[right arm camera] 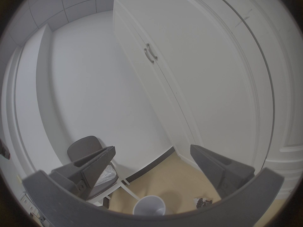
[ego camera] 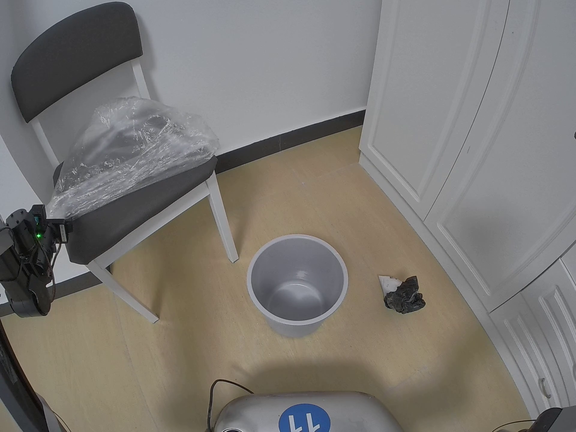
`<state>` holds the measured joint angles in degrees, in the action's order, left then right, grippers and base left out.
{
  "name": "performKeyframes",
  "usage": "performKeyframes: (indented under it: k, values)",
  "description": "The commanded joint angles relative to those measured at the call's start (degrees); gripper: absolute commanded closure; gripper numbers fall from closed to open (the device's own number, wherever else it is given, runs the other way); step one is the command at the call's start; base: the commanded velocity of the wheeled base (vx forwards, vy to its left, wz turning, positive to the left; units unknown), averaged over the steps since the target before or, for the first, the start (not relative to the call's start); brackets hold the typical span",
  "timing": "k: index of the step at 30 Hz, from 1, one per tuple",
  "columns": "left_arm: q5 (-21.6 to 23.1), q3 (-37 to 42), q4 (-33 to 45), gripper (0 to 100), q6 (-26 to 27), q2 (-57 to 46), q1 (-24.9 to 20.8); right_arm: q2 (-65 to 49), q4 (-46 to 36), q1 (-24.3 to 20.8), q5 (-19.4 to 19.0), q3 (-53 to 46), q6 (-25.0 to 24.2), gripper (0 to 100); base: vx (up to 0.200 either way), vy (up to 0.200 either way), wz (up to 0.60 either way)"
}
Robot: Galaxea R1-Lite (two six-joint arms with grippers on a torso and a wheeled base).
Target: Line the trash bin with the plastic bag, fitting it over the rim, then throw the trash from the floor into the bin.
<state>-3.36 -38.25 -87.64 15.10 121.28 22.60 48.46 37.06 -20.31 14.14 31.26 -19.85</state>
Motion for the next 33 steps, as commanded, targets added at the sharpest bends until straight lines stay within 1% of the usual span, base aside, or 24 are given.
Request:
performKeyframes:
  k: [1,11,21,27,33]
  values:
    - [0.02,-1.82,0.01,0,-0.07,0.18,0.34,-0.03,0.03,-0.34,0.01,-0.14,-0.02,0,0.0,0.0,0.0]
    - [0.02,-3.85,-0.08,0,-0.51,-1.84,0.07,-0.12,0.03,-0.43,-0.17,-0.14,-0.02,0,0.0,0.0,0.0]
    - [0.2,-3.93,0.01,0,-0.95,-4.04,-0.72,-0.29,0.12,-0.43,-0.17,-0.14,-0.02,0,0.0,0.0,0.0]
    - [0.2,-4.02,0.01,0,-0.95,-3.42,-1.51,-1.0,0.03,-0.52,-1.4,-0.32,-0.02,0,0.0,0.0,0.0]
    - [1.43,-4.64,0.01,0,-1.04,-2.19,-2.03,-0.91,0.03,-0.52,-1.57,-0.67,-0.02,0,0.0,0.0,0.0]
